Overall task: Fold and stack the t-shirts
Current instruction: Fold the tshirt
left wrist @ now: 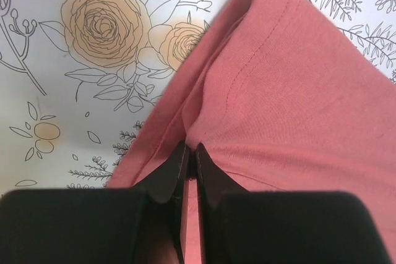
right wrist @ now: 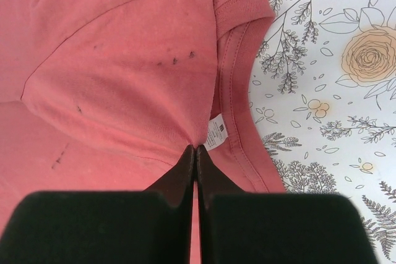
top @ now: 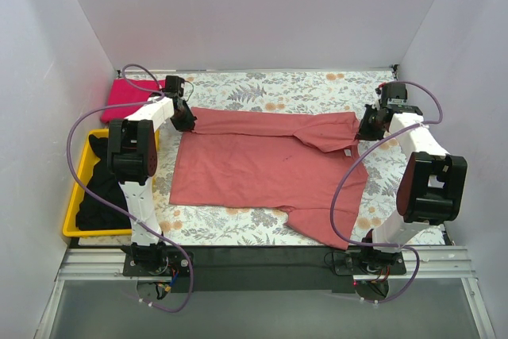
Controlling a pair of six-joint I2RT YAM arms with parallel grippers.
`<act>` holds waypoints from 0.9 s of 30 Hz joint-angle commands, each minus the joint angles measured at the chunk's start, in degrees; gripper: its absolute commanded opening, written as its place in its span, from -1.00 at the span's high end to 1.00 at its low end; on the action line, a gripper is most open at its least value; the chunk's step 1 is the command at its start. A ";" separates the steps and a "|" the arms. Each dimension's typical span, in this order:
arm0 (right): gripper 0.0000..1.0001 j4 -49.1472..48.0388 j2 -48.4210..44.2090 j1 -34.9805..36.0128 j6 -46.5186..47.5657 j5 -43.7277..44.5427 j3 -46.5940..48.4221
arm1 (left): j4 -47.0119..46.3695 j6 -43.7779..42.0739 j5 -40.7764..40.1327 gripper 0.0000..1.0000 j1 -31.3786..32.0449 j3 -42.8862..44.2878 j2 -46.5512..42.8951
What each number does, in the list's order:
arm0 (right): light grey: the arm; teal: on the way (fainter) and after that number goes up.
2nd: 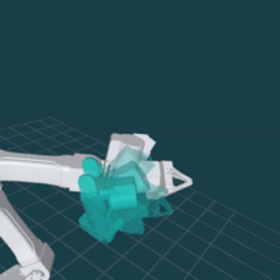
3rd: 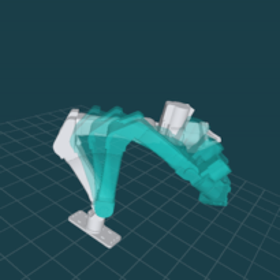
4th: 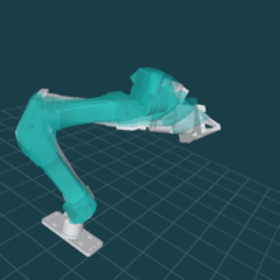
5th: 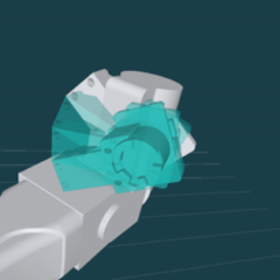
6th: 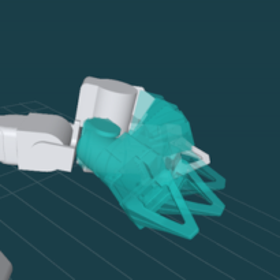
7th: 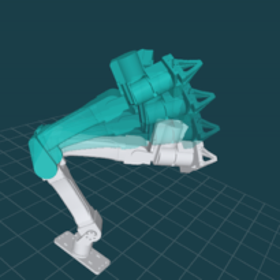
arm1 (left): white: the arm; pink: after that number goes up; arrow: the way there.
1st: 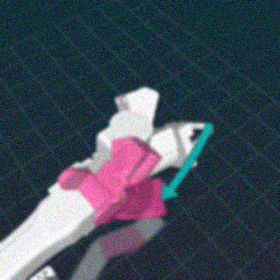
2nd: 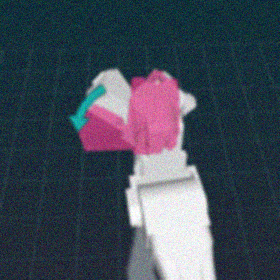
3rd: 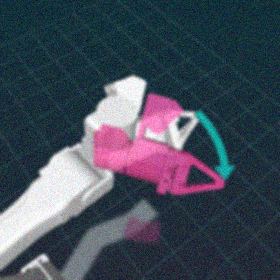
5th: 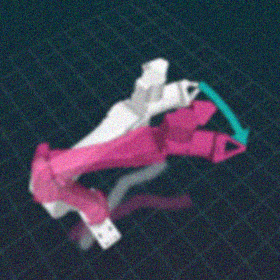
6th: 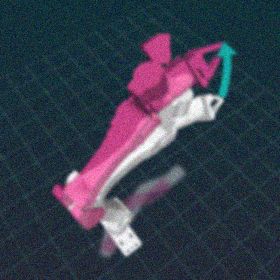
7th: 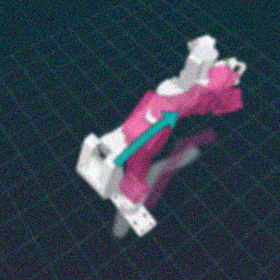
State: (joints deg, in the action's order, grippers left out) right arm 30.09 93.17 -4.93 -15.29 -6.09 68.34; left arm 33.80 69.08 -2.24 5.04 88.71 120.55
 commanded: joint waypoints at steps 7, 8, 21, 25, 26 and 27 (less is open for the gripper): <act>0.97 0.59 -2.37 -0.70 -1.06 0.38 2.50 | 0.21 -0.61 -2.51 1.00 -0.47 1.47 -2.08; 0.97 0.67 -2.46 -0.70 -1.15 -0.06 2.94 | 0.30 -0.61 -2.59 1.00 -0.47 1.64 -1.99; 0.97 1.38 -5.01 -0.70 -2.55 -0.50 -2.67 | 1.53 -1.58 -4.61 1.00 -0.47 3.75 -1.02; 0.97 1.38 -5.10 -0.70 -2.47 -0.15 -3.91 | 1.97 -2.19 -5.41 1.00 -0.47 4.28 -0.85; 0.97 1.38 -5.01 -0.70 -2.64 -0.24 -4.17 | 2.14 -2.19 -5.49 1.00 -0.47 4.28 -0.50; 0.97 1.38 -5.10 -0.70 -2.73 -0.24 -4.44 | 2.41 -2.28 -5.58 1.00 -0.47 4.11 -0.32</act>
State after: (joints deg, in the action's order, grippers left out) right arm 31.24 89.71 -5.23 -17.61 -6.81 64.62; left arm 35.03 67.85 -4.99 5.04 91.02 120.64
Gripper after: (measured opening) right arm 0.021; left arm 0.036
